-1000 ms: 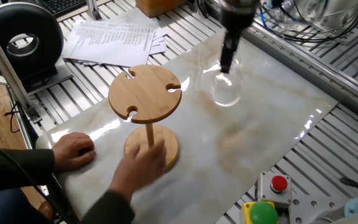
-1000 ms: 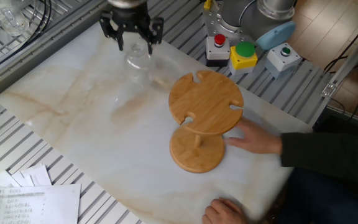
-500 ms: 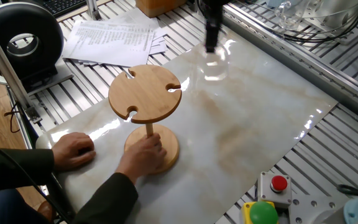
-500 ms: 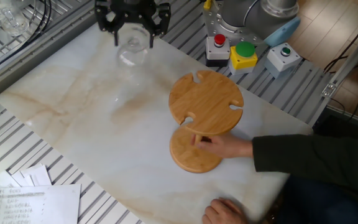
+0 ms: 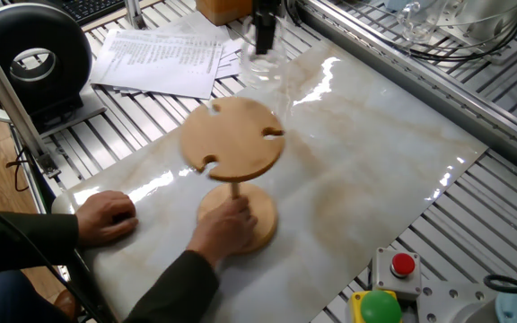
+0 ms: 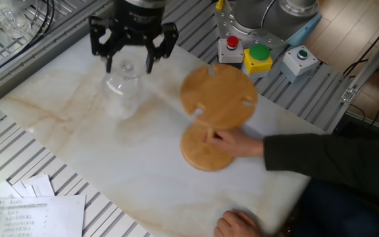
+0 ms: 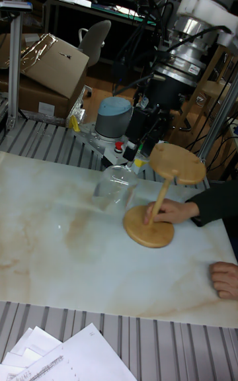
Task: Put the glass cup onto the shelf
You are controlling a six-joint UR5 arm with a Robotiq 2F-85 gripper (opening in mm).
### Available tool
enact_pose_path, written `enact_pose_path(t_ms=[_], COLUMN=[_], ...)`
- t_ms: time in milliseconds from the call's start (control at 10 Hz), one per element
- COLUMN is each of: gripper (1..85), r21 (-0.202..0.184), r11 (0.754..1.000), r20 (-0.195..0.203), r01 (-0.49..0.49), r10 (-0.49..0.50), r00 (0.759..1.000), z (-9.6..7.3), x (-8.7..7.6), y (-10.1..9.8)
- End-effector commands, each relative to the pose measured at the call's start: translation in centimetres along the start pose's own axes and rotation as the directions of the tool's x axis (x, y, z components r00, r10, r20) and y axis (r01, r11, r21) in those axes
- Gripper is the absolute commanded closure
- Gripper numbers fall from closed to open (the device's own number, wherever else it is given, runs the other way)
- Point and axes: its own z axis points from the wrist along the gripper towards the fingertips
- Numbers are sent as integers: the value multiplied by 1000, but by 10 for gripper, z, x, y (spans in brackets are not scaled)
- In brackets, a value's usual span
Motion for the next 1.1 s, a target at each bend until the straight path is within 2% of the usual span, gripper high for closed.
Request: enact_pose_path(t_ms=[0,400,600,800,1000], gripper=[847,847,847,847,847], r21=[70,40,51,38,-51], r11=[997,999,999,999,998], r20=[58,115,115,130,140], r01=[45,-12,-5,24,-49], r10=[-49,8,-1,-29,56], r00=[997,993,993,991,989], z=[-3,2,4,12,13], x=[-29,-56,-56,-53,-58], y=[-14,-2,-5,-9,12])
